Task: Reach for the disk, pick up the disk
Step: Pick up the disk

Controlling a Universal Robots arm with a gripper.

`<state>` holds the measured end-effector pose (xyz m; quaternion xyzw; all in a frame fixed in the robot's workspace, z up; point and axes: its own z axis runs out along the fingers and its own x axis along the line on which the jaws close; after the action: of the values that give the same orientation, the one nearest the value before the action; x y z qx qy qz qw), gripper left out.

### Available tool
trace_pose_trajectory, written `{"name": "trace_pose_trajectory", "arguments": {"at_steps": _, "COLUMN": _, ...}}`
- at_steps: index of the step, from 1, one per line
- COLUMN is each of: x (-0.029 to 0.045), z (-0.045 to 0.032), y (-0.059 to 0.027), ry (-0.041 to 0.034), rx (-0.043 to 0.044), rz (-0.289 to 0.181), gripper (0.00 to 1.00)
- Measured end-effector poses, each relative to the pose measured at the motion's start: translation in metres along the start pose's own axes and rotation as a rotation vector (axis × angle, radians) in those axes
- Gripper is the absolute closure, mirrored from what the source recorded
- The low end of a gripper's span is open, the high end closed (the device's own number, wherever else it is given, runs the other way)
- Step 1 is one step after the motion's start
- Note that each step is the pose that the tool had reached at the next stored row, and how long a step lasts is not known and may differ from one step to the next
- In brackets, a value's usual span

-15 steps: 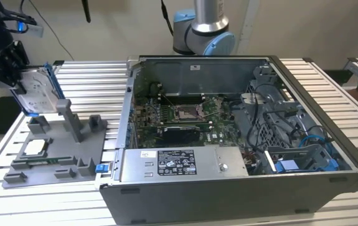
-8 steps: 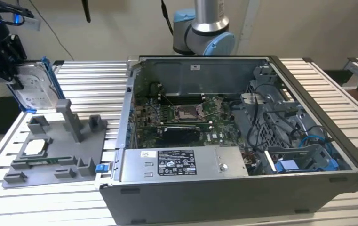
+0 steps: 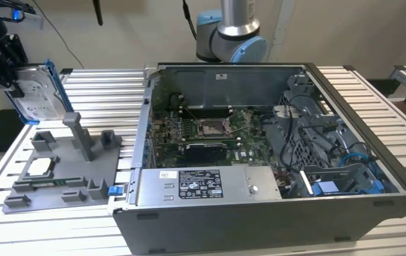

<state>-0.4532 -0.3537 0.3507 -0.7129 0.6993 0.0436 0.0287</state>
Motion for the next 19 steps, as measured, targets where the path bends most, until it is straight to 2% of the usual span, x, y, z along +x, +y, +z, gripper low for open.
{"name": "trace_pose_trajectory", "arguments": {"at_steps": 19, "x": -0.0021, "z": -0.0223, "y": 0.0005, "ry": -0.0001, "rx": 0.0002, "rz": 0.000, "gripper": 1.00}}
